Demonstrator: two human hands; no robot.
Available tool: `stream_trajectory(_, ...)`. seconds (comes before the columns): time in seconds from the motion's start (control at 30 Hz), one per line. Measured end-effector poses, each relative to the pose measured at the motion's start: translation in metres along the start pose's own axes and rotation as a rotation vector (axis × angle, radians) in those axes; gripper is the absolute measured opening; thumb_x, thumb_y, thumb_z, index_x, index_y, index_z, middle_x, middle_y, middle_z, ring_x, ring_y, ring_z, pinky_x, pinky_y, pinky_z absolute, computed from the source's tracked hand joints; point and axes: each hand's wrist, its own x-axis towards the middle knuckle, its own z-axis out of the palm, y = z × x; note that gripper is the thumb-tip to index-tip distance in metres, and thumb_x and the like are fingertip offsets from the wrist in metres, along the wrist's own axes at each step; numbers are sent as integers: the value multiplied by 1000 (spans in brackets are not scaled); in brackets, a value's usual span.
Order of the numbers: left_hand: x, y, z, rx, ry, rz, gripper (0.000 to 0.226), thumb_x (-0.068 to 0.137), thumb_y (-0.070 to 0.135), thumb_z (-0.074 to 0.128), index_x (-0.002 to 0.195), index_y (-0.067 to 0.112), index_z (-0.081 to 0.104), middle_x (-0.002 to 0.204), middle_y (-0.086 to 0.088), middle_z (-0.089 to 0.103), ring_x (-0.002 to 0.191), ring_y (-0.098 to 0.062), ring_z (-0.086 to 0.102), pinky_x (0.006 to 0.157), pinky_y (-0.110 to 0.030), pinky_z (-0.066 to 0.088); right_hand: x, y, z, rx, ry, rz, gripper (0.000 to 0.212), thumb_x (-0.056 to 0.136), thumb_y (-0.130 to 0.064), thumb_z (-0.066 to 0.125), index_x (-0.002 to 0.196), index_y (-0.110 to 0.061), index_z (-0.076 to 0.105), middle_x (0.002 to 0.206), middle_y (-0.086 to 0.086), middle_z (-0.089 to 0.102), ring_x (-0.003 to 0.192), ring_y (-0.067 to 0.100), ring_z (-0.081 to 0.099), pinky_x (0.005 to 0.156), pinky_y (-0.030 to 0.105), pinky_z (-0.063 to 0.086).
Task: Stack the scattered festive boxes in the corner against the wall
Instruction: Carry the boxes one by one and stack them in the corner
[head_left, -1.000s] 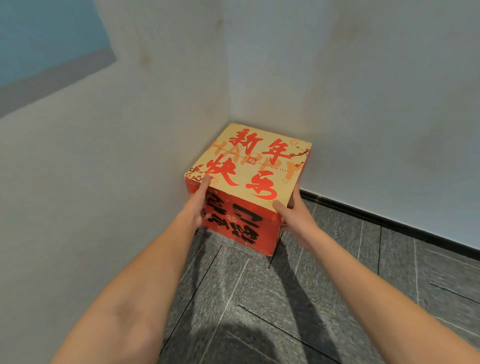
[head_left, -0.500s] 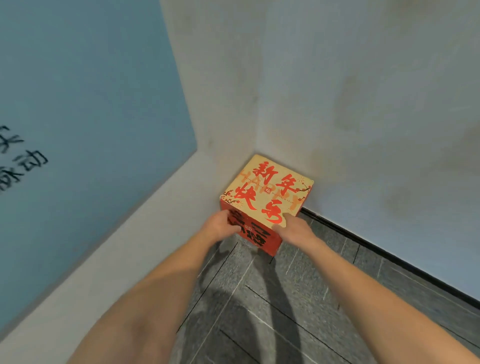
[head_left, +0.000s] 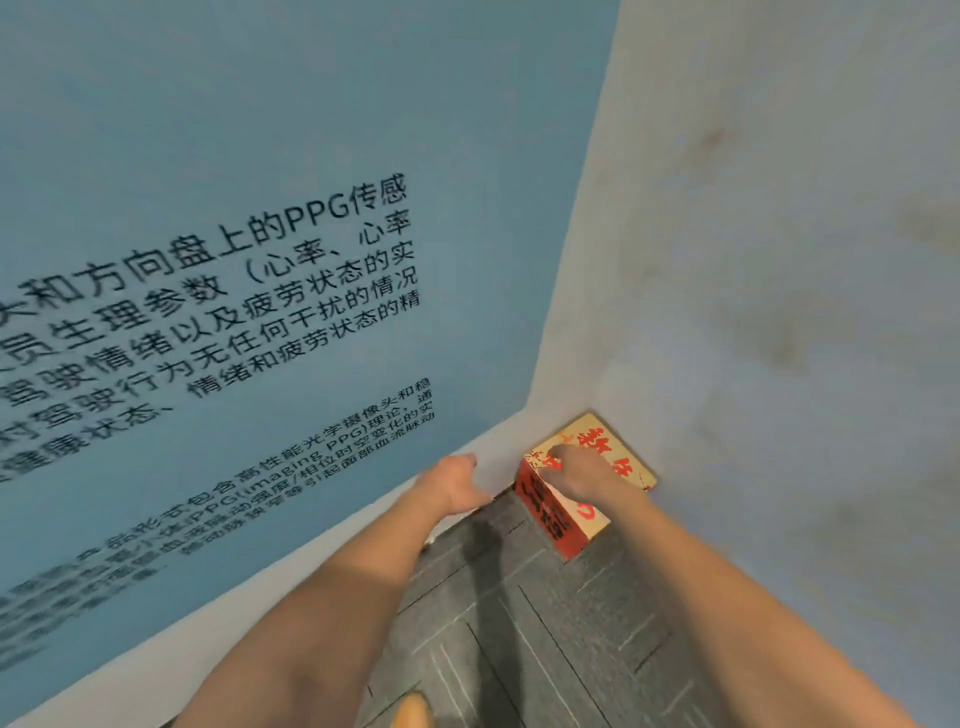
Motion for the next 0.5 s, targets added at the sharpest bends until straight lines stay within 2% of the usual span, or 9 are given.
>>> stream_trajectory(0.23, -128, -55, -39, -158, 221, -180, 73, 87, 49, 66, 146, 15, 40, 147, -8, 49, 133, -28, 48, 106, -39, 44, -67, -123, -28, -123, 24, -326, 50, 98, -37, 52, 140, -10, 52, 144, 12, 53, 135, 29, 47, 109, 35, 38)
stream_trajectory(0.37, -217, -106, -35, -240, 326, -329, 79, 84, 49, 68, 149, 15, 38, 151, -7, 45, 137, -27, 43, 110, -38, 40, -112, -204, -5, -216, -26, -529, 54, 99, -39, 52, 145, -12, 47, 148, 10, 50, 138, 28, 43, 112, 36, 35)
stream_trajectory(0.5, -324, -166, -21, -277, 428, -505, 69, 89, 44, 64, 147, 16, 40, 148, -8, 48, 136, -28, 44, 106, -39, 42, -169, -298, 40, -307, -98, -738, 53, 98, -41, 53, 143, -13, 50, 146, 9, 53, 135, 28, 47, 110, 35, 38)
